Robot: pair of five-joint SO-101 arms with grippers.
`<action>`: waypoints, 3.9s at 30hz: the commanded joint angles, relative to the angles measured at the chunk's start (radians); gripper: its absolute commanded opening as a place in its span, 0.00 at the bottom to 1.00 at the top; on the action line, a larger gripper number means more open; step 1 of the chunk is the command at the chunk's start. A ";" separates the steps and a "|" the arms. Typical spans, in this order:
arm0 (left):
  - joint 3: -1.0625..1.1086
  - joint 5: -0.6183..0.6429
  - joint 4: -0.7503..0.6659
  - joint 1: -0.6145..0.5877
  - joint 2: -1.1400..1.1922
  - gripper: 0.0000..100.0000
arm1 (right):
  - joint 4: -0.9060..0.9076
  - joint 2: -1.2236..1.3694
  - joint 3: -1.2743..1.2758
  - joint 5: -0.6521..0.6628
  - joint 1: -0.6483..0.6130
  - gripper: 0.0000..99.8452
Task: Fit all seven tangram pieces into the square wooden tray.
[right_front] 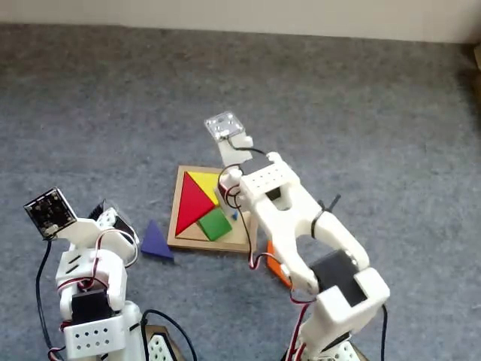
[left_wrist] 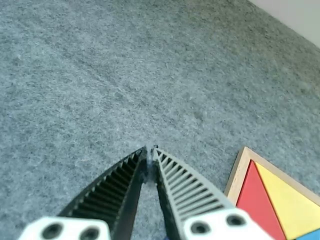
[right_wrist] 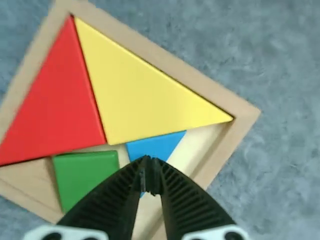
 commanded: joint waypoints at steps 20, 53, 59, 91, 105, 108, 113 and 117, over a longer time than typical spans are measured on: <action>0.021 -0.011 -0.018 -0.013 -0.048 0.05 | 0.128 -0.093 -0.076 0.011 -0.193 0.01; -0.367 -0.463 0.279 -0.389 -0.042 0.05 | 0.306 -0.894 0.423 0.006 0.124 0.01; -0.249 -0.463 0.273 -0.438 -0.047 0.05 | 0.335 -0.894 0.433 0.002 0.136 0.04; -0.074 -0.465 0.278 -0.394 -0.048 0.21 | 0.124 -0.889 0.811 0.163 -0.015 0.22; -0.061 -0.466 0.272 -0.394 -0.048 0.21 | 0.058 -0.651 0.805 0.166 -0.013 0.22; -0.061 -0.466 0.272 -0.392 -0.048 0.21 | 0.051 -0.516 0.730 0.164 -0.013 0.22; -0.059 -0.489 0.272 -0.392 -0.048 0.21 | 0.051 -0.464 0.676 0.164 -0.013 0.08; -0.059 -0.491 0.273 -0.390 -0.048 0.21 | 0.074 -0.526 0.674 0.163 0.028 0.00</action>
